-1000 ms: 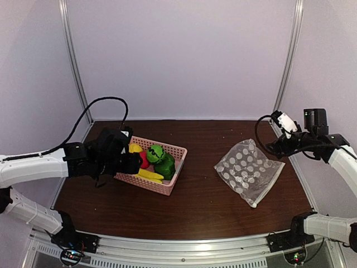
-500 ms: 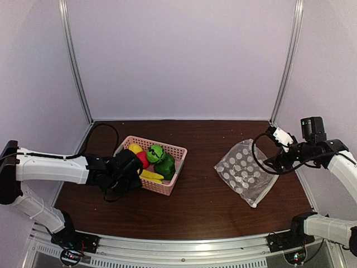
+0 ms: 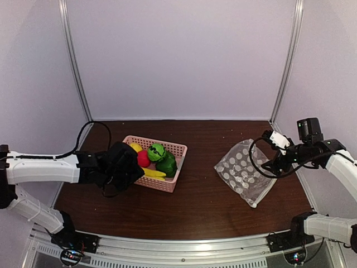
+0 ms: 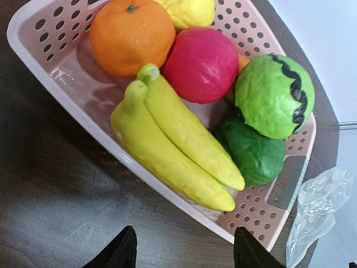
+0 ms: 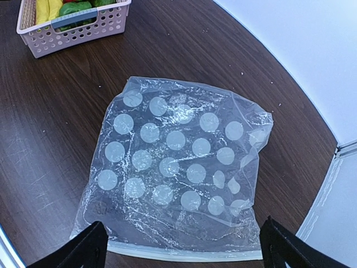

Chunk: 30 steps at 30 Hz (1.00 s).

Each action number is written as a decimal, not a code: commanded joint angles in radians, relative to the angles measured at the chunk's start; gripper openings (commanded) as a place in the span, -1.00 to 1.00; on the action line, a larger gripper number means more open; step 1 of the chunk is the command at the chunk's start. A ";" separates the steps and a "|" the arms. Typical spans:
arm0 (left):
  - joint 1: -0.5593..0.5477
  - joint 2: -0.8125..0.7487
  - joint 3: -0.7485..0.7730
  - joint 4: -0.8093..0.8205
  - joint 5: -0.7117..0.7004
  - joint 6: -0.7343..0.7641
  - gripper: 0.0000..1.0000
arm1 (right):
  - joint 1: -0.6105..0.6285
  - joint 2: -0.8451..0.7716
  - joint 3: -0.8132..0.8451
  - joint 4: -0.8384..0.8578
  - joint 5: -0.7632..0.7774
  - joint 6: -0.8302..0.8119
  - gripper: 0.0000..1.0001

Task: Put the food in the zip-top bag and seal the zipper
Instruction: Adjust the bin at the corner of the board.

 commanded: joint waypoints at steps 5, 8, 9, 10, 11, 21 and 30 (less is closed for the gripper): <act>0.015 0.076 0.072 -0.033 0.000 -0.106 0.15 | 0.023 0.022 -0.008 0.015 -0.024 0.019 0.90; 0.017 0.126 0.071 -0.009 0.023 -0.143 0.09 | 0.027 0.016 -0.008 0.012 -0.019 0.016 0.90; 0.018 0.138 0.070 0.003 0.022 -0.147 0.01 | 0.027 0.014 -0.008 0.008 -0.016 0.013 0.90; 0.020 0.151 0.071 0.023 0.018 -0.146 -0.06 | 0.029 0.012 -0.009 0.004 -0.014 0.010 0.90; 0.023 0.162 0.074 0.026 0.014 -0.145 -0.13 | 0.030 0.010 -0.011 -0.001 -0.009 0.007 0.90; 0.135 0.185 0.152 -0.041 -0.027 0.171 -0.93 | 0.087 0.034 0.022 -0.319 0.045 -0.325 0.80; 0.253 0.300 0.259 -0.020 0.049 0.647 -1.00 | 0.155 0.048 -0.011 -0.379 0.199 -0.491 0.51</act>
